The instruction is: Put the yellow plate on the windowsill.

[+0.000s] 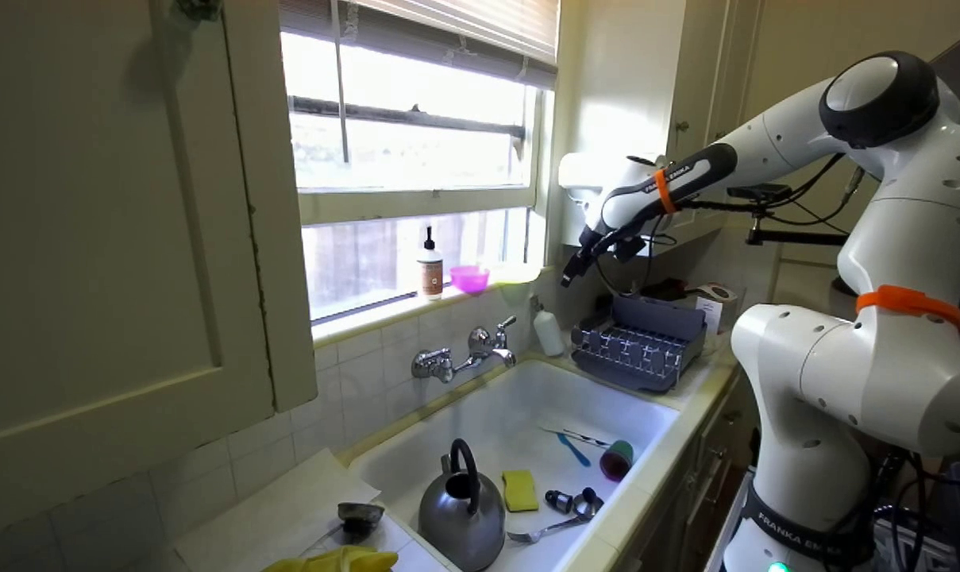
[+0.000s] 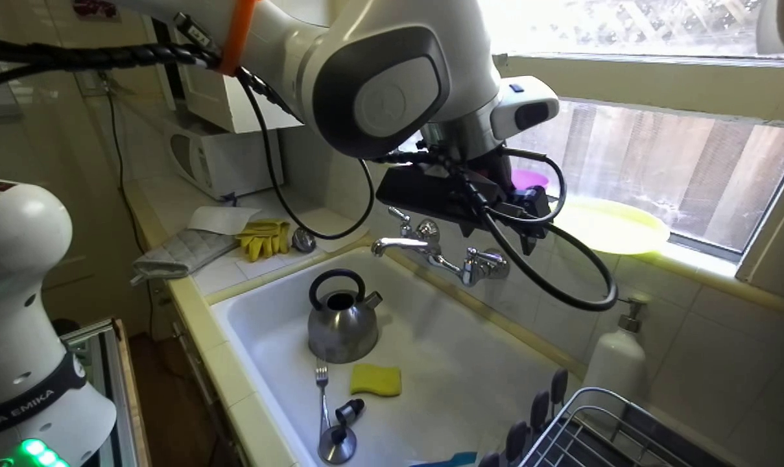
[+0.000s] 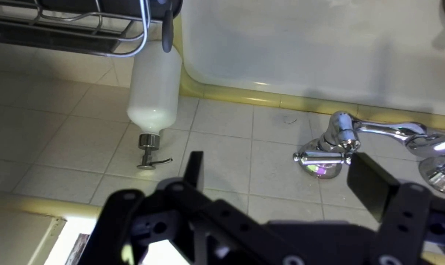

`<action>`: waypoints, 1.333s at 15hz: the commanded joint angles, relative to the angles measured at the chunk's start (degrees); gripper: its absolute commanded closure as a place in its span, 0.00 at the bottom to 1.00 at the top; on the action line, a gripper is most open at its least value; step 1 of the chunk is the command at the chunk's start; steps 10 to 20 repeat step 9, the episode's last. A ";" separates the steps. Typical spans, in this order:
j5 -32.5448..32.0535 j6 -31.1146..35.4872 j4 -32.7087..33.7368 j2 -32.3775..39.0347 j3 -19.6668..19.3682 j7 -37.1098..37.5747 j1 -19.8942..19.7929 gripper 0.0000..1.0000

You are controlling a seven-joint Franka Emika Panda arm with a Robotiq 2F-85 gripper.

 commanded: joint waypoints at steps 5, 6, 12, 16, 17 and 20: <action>4.15 9.32 -4.57 7.09 5.02 2.04 -7.09 0.00; 4.41 9.01 -4.65 7.75 5.56 2.18 -7.71 0.00; 4.60 8.08 -3.73 7.06 4.99 1.12 -6.58 0.00; 4.60 8.08 -3.73 7.06 4.99 1.12 -6.58 0.00; 4.60 8.08 -3.73 7.06 4.99 1.12 -6.58 0.00; 4.60 8.08 -3.73 7.06 4.99 1.12 -6.58 0.00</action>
